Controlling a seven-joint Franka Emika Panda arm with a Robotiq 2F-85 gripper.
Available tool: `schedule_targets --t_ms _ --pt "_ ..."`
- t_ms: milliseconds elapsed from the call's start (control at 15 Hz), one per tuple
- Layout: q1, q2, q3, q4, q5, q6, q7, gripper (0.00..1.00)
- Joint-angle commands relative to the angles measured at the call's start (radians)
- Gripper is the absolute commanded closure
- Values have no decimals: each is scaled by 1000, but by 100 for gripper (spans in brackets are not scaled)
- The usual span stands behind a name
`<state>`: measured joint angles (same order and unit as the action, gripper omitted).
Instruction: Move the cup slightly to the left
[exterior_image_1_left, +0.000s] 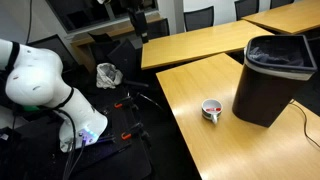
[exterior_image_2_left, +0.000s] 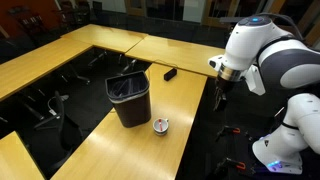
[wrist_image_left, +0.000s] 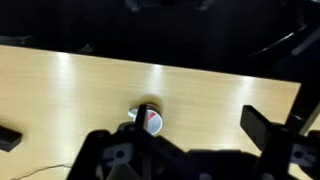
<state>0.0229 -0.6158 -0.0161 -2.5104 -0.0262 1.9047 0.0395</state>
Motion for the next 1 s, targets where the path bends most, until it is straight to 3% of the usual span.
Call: schedule_targets --t_ms 0,600,733,933 --pt "-11 1 9 2 6 -3 -5 0" --pt "-14 22 12 5 4 22 6 0" --pt "-15 88 7 10 16 107 17 0" --pt "-25 276 0 34 28 344 50 0"
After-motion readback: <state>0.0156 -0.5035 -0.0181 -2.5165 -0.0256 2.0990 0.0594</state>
